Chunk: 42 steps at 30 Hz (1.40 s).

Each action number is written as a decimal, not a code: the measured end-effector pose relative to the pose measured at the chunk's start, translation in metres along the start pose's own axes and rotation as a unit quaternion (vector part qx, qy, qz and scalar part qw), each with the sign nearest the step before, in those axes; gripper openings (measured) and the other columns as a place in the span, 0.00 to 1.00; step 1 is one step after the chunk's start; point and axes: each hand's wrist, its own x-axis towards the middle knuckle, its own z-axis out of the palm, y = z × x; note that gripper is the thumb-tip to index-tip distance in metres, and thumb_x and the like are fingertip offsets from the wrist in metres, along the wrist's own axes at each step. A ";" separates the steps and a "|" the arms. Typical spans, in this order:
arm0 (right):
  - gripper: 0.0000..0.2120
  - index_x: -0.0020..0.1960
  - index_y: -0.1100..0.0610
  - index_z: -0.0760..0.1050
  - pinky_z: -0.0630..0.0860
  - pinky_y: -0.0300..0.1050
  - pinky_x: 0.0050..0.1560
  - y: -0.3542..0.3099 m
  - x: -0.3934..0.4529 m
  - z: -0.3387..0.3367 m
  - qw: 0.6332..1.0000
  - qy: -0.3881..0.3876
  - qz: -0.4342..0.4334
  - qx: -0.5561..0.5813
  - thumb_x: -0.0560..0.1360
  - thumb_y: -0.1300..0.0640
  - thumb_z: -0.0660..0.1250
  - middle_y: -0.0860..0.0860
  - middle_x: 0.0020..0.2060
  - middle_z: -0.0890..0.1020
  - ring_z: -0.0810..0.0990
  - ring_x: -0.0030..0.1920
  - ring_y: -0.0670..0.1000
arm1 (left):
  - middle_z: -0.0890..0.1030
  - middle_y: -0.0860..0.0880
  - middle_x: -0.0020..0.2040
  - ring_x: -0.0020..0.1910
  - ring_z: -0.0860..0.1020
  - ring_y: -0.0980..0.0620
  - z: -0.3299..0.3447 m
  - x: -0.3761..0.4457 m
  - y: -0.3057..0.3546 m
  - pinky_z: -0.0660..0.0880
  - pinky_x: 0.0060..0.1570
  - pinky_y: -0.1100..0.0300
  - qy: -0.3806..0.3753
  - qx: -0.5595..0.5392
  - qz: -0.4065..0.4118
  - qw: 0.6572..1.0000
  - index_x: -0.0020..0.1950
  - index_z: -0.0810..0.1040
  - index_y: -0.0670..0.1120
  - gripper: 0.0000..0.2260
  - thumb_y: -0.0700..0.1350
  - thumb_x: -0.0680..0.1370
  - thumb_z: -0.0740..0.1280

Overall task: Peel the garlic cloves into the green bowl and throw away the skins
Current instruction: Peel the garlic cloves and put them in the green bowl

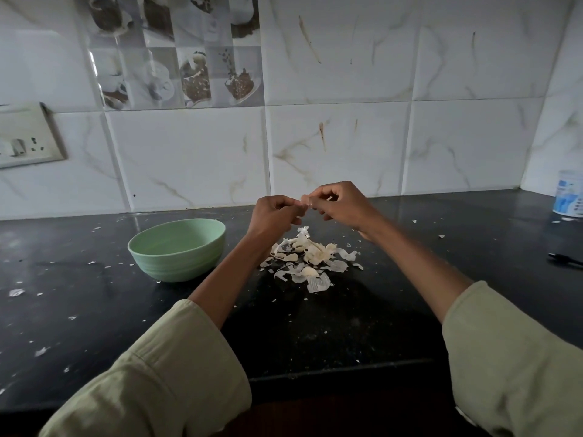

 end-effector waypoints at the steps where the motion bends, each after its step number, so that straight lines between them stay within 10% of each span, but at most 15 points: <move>1: 0.11 0.46 0.52 0.87 0.82 0.47 0.47 0.000 0.000 0.000 1.000 -0.004 -0.007 -0.007 0.76 0.44 0.76 0.50 0.41 0.87 0.80 0.39 0.47 | 0.88 0.46 0.44 0.41 0.84 0.53 0.001 0.000 0.001 0.77 0.44 0.56 -0.003 0.007 0.003 1.000 0.49 0.86 0.43 0.08 0.48 0.78 0.75; 19: 0.07 0.55 0.67 0.84 0.83 0.39 0.47 0.004 0.003 -0.003 0.971 0.021 0.081 0.223 0.80 0.66 0.70 0.59 0.53 0.87 0.84 0.46 0.51 | 0.88 0.46 0.44 0.38 0.84 0.54 0.002 -0.007 0.008 0.77 0.37 0.64 -0.022 0.040 0.038 0.998 0.49 0.85 0.44 0.04 0.42 0.80 0.71; 26: 0.04 0.51 0.67 0.83 0.84 0.42 0.46 -0.001 -0.001 0.000 0.977 0.043 0.037 0.204 0.76 0.68 0.74 0.62 0.44 0.87 0.88 0.43 0.55 | 0.87 0.45 0.47 0.39 0.84 0.49 0.007 -0.009 0.010 0.78 0.40 0.56 -0.070 0.061 0.035 0.995 0.54 0.82 0.42 0.15 0.54 0.85 0.65; 42: 0.06 0.53 0.66 0.84 0.85 0.43 0.46 -0.008 -0.002 0.006 0.989 0.032 -0.002 0.141 0.78 0.65 0.73 0.59 0.43 0.88 0.87 0.40 0.53 | 0.83 0.44 0.38 0.32 0.79 0.58 0.001 -0.012 0.007 0.75 0.35 0.69 -0.015 0.008 0.080 0.997 0.45 0.80 0.32 0.09 0.36 0.83 0.68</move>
